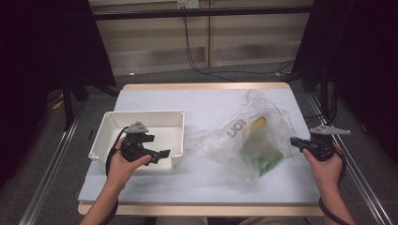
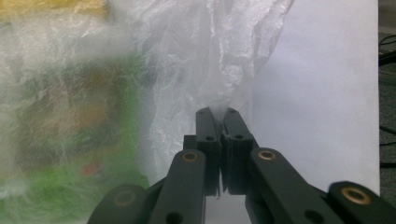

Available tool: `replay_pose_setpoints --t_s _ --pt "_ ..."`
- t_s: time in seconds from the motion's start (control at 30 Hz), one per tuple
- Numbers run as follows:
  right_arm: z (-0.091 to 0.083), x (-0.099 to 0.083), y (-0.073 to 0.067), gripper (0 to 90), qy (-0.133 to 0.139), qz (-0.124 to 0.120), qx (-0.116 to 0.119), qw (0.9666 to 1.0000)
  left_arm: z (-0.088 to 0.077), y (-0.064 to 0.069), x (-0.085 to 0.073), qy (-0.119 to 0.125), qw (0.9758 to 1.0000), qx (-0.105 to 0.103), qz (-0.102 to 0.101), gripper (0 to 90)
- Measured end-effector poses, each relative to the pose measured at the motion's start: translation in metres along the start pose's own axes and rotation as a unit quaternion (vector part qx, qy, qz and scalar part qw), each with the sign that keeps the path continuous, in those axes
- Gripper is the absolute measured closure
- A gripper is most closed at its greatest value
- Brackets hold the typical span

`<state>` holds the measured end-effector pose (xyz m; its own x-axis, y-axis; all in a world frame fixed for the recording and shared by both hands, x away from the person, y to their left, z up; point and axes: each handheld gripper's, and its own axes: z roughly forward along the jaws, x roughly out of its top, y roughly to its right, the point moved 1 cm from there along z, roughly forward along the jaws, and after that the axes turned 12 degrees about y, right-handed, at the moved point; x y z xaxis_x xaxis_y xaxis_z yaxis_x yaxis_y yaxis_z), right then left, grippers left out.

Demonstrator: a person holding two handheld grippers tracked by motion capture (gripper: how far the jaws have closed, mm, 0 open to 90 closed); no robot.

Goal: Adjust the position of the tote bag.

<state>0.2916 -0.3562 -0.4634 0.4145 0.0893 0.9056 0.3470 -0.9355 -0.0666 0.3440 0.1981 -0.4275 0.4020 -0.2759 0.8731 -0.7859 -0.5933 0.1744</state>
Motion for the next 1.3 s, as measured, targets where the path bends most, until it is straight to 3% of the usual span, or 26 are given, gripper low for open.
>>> replay_pose_setpoints --t_s 0.33,0.6,0.67,0.83,1.0,1.07,1.17,1.23,1.3 --pt "0.025 0.007 0.013 87.7 -0.005 -0.004 0.007 1.0000 0.004 -0.005 -0.003 -0.004 1.0000 0.002 -0.006 6.4" --pt "0.042 0.010 0.015 87.8 -0.013 -0.005 0.013 0.9998 0.005 -0.009 -0.005 -0.006 0.9999 0.003 -0.009 6.1" --pt "0.050 0.013 0.015 88.2 -0.014 -0.014 0.016 0.9997 0.004 -0.011 -0.005 -0.006 0.9999 0.008 -0.009 6.1" --pt "0.061 0.017 0.012 88.9 -0.019 -0.019 0.018 0.9995 0.006 -0.010 -0.007 -0.011 0.9999 0.012 -0.002 6.1" --pt "0.066 0.020 0.011 88.7 -0.006 -0.012 0.025 0.9996 0.007 -0.009 -0.008 -0.014 0.9998 0.013 0.002 6.1" --pt "0.067 0.019 0.012 86.4 -0.005 -0.006 0.023 0.9997 0.005 -0.009 -0.007 -0.012 0.9998 0.014 0.002 6.1" --pt "0.061 0.019 0.013 69.7 0.005 0.011 0.021 0.9997 0.004 -0.010 -0.007 -0.008 0.9999 0.013 -0.004 6.2" --pt "0.059 0.018 0.012 66.5 0.004 0.010 0.020 0.9997 0.004 -0.010 -0.007 -0.008 0.9999 0.013 -0.003 6.2" --pt "0.052 0.014 0.010 55.7 -0.006 0.007 0.023 0.9997 0.004 -0.010 -0.007 -0.007 0.9999 0.016 -0.002 6.2"
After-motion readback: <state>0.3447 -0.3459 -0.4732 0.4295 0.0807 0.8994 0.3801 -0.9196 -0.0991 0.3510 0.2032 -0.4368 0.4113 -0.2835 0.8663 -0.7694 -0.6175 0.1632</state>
